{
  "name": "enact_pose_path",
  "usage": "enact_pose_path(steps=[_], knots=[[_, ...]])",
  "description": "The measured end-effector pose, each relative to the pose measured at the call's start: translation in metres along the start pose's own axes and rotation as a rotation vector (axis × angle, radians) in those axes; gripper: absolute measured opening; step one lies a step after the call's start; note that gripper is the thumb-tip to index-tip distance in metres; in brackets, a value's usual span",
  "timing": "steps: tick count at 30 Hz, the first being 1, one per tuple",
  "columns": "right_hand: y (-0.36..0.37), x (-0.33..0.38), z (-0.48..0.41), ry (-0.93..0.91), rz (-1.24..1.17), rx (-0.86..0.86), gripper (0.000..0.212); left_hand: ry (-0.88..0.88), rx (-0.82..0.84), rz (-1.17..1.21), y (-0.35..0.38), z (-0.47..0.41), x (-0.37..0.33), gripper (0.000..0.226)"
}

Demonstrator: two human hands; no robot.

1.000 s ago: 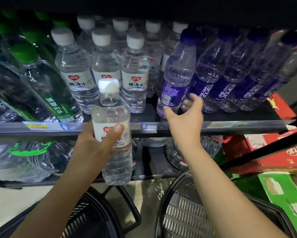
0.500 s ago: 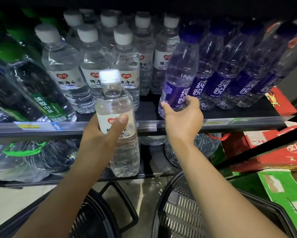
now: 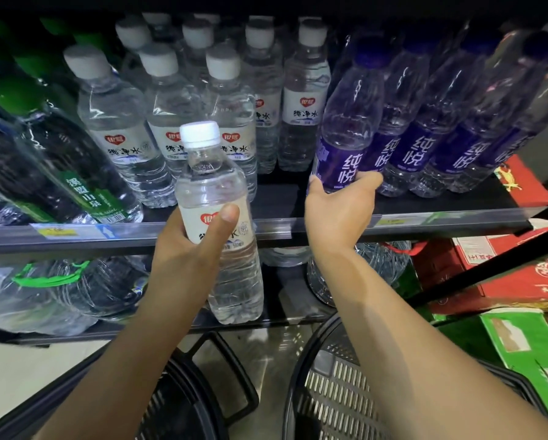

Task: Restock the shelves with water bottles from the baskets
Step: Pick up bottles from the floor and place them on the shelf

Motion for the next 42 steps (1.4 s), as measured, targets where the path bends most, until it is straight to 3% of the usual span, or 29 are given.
enact_pose_path(steps=[3, 6, 11, 17, 21, 23, 25, 28, 29, 32, 34, 38, 42], knots=[[0.0, 0.0, -0.005, 0.017, 0.026, -0.021, 0.055, 0.006, -0.001, -0.001, 0.0, 0.0, 0.002, 0.025], [0.0, 0.001, -0.011, 0.012, 0.058, -0.007, 0.064, 0.008, 0.003, -0.017, 0.001, 0.001, 0.003, 0.013], [0.002, 0.001, -0.017, 0.064, 0.155, 0.05, 0.068, 0.017, 0.019, -0.01, 0.003, 0.005, 0.001, 0.038], [0.006, 0.004, -0.02, 0.107, 0.212, 0.12, 0.075, 0.035, 0.03, 0.009, 0.005, 0.006, 0.003, 0.042], [-0.001, 0.006, -0.012, 0.066, -0.013, 0.2, 0.082, 0.021, 0.03, 0.027, 0.008, 0.005, 0.008, 0.048], [-0.02, 0.017, 0.003, -0.028, -0.19, 0.252, 0.068, 0.024, 0.044, 0.032, 0.012, 0.006, 0.006, 0.051], [-0.043, 0.03, 0.021, -0.132, -0.272, 0.438, 0.05, 0.043, 0.069, 0.037, 0.017, 0.007, 0.002, 0.05], [-0.058, 0.054, 0.06, -0.165, -0.301, 0.966, 0.063, 0.057, 0.116, 0.024, 0.03, 0.008, -0.008, 0.024], [-0.059, 0.059, 0.069, -0.155, -0.314, 1.052, 0.065, 0.069, 0.13, 0.029, 0.034, 0.007, -0.012, 0.023], [-0.055, 0.06, 0.072, -0.112, -0.341, 0.929, 0.057, 0.102, 0.163, 0.047, 0.046, 0.005, -0.019, 0.038], [-0.05, 0.054, 0.067, -0.079, -0.3, 0.818, 0.053, 0.11, 0.18, 0.04, 0.053, 0.003, -0.023, 0.031], [-0.04, 0.05, 0.05, -0.05, -0.305, 0.801, 0.045, 0.142, 0.217, -0.001, 0.061, -0.004, -0.038, 0.019], [-0.033, 0.051, 0.027, -0.115, -0.324, 0.672, 0.044, 0.176, 0.187, -0.099, 0.051, -0.02, -0.05, 0.054]])
Point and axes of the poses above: each hand's wrist, its own z-axis away from the middle knuckle, its own y-axis out of the palm, x = y × z, the point moved 6 cm from there along -z, towards the middle knuckle, and after that the axes turned 15 degrees about -y, right-handed, at the moved point
